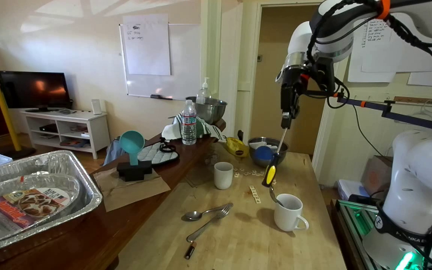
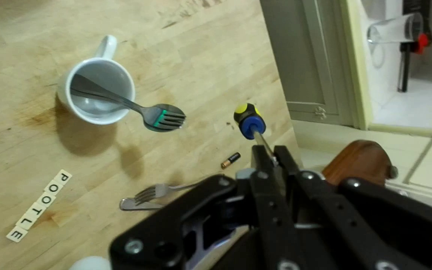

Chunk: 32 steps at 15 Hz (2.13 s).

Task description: Move the screwdriver, which is in the cup, to the table

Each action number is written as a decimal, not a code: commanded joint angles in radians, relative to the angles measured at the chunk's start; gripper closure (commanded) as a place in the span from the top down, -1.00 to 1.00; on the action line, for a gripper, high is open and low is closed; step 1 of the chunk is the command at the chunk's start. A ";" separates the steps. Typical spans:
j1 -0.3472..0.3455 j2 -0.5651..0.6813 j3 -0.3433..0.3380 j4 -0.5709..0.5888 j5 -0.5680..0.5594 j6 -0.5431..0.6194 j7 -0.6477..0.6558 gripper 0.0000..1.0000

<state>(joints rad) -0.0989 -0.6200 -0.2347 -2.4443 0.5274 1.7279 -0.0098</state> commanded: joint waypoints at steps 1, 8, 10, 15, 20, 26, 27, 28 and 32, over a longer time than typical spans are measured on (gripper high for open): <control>-0.018 0.036 -0.004 -0.010 0.157 0.103 -0.005 -0.96; -0.015 0.129 0.030 -0.103 0.368 0.391 -0.050 -0.96; -0.016 0.161 0.037 -0.137 0.418 0.447 -0.079 -0.96; -0.022 0.237 0.024 -0.216 0.583 0.536 -0.150 -0.96; -0.054 0.266 0.035 -0.234 0.630 0.518 -0.155 -0.82; -0.048 0.309 0.049 -0.217 0.760 0.586 -0.133 -0.96; -0.050 0.322 0.051 -0.211 0.810 0.607 -0.115 -0.96; -0.054 0.337 0.051 -0.208 0.854 0.630 -0.118 -0.96; -0.071 0.409 0.044 -0.203 0.988 0.651 -0.083 -0.96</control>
<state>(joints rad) -0.1535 -0.2807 -0.2004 -2.6671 1.4096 2.3579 -0.1227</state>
